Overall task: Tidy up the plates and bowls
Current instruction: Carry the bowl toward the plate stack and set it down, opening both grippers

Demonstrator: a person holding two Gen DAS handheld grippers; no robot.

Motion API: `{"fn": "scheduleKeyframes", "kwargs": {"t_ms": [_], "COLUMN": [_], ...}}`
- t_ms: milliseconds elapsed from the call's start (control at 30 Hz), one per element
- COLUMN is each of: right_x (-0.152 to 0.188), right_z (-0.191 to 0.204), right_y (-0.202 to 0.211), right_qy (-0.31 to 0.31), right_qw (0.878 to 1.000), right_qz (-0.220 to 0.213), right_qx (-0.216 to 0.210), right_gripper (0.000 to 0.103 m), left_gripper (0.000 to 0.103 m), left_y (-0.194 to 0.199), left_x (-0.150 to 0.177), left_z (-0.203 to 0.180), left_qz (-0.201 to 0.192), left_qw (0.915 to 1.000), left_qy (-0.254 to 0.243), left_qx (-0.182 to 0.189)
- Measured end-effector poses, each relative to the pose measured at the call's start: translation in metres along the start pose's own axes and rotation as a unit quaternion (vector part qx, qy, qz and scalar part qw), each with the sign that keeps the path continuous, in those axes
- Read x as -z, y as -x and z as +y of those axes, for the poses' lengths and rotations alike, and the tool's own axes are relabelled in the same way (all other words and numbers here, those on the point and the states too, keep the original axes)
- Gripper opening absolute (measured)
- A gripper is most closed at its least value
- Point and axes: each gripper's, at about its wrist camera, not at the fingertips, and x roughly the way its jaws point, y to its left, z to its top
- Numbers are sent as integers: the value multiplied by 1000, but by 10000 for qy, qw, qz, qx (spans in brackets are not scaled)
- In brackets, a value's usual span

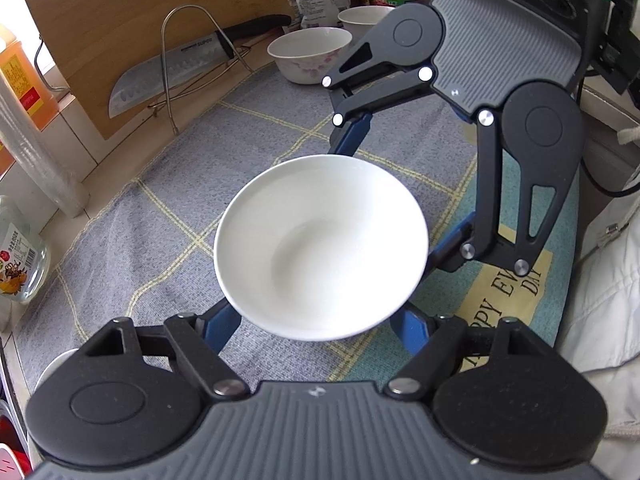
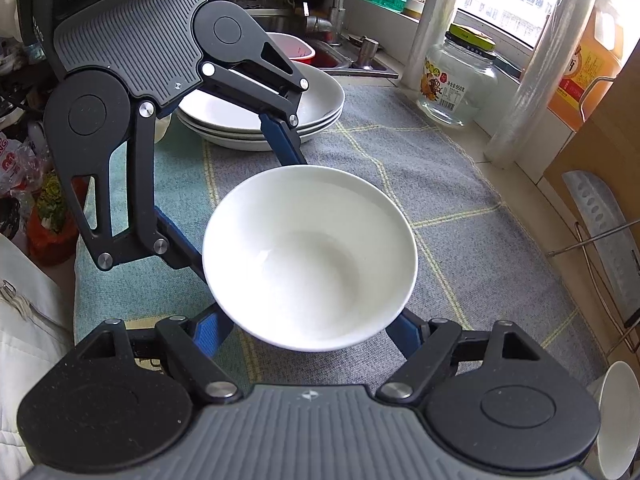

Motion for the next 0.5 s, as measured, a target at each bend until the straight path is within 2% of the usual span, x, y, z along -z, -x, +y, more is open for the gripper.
{"fn": "scheduleKeyframes", "kwargs": {"t_ms": [500], "right_x": [1], "right_z": [-5], "right_y": [-3], "right_qy": [-79], "right_qw": [9999], "right_qz": [94], "right_qx": [95], "right_gripper": [86], "left_gripper": [81], "left_y": [-10], "left_x": [-3], "left_z": [8], "left_qz": [-68], "left_qw": [9998], "left_qy": [108], "left_qx": [121]}}
